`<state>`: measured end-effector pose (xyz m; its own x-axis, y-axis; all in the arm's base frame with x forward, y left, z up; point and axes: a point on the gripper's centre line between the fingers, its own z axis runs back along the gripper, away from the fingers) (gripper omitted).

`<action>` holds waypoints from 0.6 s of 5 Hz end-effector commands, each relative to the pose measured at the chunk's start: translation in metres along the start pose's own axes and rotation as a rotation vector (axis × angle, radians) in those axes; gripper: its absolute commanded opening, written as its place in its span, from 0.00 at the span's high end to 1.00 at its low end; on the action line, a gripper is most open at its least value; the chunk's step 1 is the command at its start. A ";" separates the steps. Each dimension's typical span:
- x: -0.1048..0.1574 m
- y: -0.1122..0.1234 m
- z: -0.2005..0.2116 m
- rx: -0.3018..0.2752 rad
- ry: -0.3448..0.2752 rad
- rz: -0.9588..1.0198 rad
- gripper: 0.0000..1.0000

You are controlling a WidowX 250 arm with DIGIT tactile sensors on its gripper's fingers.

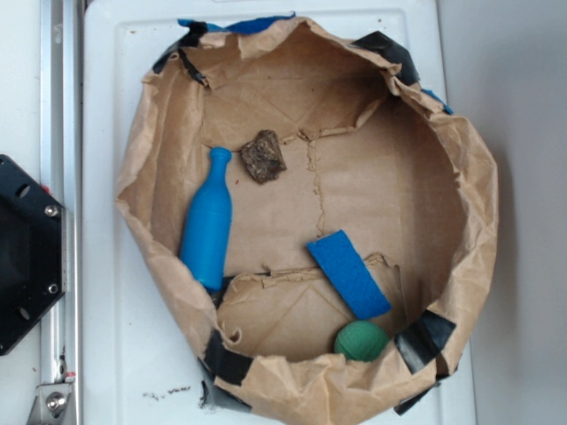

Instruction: Grab the rock.

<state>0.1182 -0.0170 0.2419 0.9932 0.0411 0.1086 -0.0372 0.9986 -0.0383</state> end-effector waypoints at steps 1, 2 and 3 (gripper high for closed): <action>0.000 0.000 0.000 0.000 0.000 0.000 0.00; 0.050 0.004 -0.007 0.025 -0.020 0.019 0.00; 0.099 0.012 -0.019 0.072 -0.033 -0.011 0.00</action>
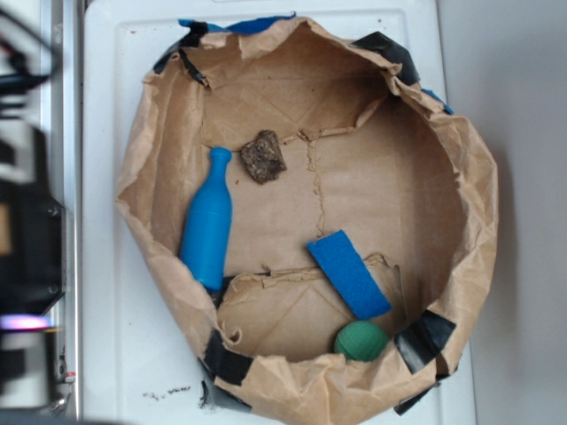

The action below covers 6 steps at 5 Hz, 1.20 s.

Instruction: Grab the rock.

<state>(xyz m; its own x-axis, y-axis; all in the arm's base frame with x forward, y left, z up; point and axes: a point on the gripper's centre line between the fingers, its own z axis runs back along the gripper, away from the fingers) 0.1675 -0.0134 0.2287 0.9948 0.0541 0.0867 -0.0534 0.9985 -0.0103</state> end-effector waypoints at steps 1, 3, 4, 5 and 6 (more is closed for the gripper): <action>0.101 0.021 -0.035 -0.011 -0.057 -0.192 0.00; 0.094 0.048 -0.118 0.030 -0.032 -0.373 0.00; 0.082 0.051 -0.136 0.065 0.001 -0.390 0.00; 0.085 0.049 -0.144 0.068 -0.001 -0.380 0.00; 0.085 0.055 -0.159 0.026 -0.030 -0.331 0.00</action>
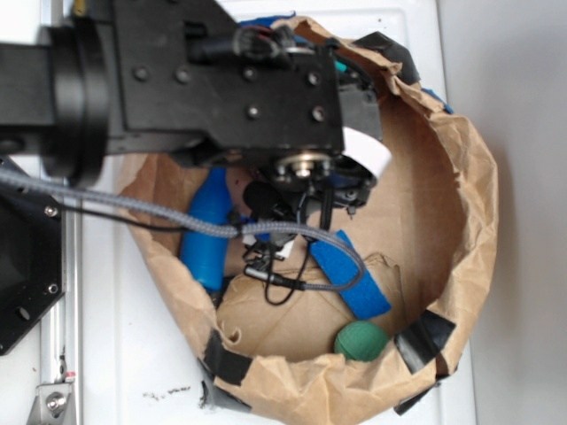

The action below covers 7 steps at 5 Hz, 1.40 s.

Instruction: Grab the rock.

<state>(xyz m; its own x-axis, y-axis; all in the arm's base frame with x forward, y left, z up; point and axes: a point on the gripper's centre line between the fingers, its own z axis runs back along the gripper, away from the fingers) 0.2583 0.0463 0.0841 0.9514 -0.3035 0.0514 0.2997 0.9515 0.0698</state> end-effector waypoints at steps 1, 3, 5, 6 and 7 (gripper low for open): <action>0.004 0.002 -0.007 -0.059 -0.054 0.010 0.00; -0.011 -0.001 -0.029 -0.047 -0.052 0.105 0.00; -0.032 0.001 -0.025 -0.060 -0.106 0.178 0.00; -0.032 0.001 -0.025 -0.060 -0.106 0.178 0.00; -0.032 0.001 -0.025 -0.060 -0.106 0.178 0.00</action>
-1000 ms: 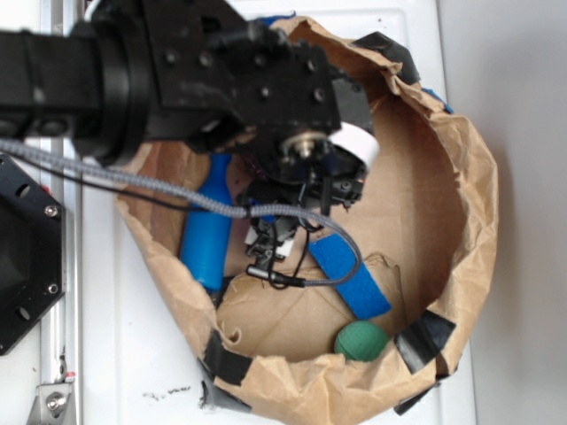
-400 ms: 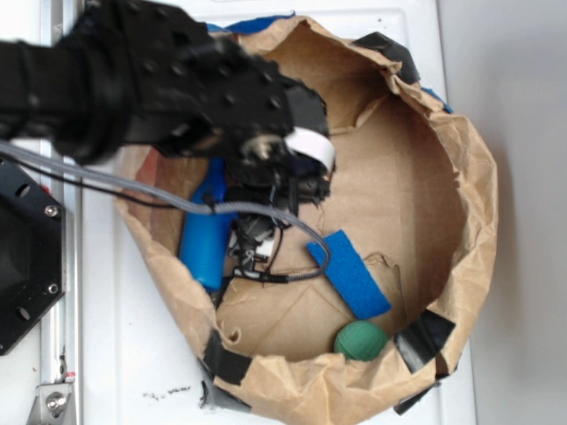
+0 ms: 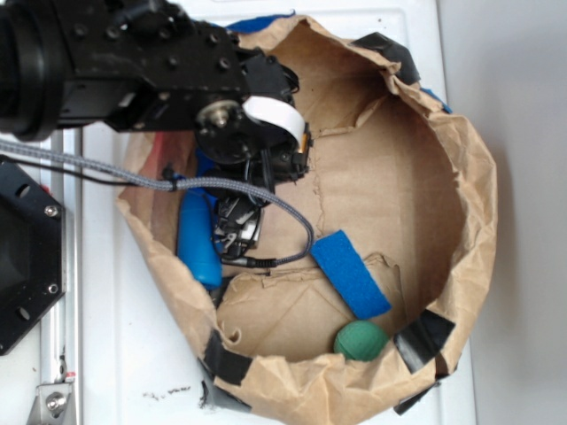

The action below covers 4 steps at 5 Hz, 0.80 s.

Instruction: Grab the rock.

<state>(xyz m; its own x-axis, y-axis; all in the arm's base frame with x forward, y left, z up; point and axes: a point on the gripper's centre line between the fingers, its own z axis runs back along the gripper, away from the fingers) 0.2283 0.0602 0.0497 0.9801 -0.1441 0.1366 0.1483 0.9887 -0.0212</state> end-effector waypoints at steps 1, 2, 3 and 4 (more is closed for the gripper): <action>0.003 -0.002 0.007 0.015 -0.026 0.013 0.00; 0.003 -0.002 0.007 0.015 -0.026 0.013 0.00; 0.006 0.005 0.011 0.002 -0.057 0.070 0.00; 0.011 0.005 0.024 -0.017 -0.092 0.082 0.00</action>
<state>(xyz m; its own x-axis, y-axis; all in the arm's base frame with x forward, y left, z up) 0.2263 0.0617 0.0569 0.9860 -0.0600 0.1557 0.0745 0.9932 -0.0891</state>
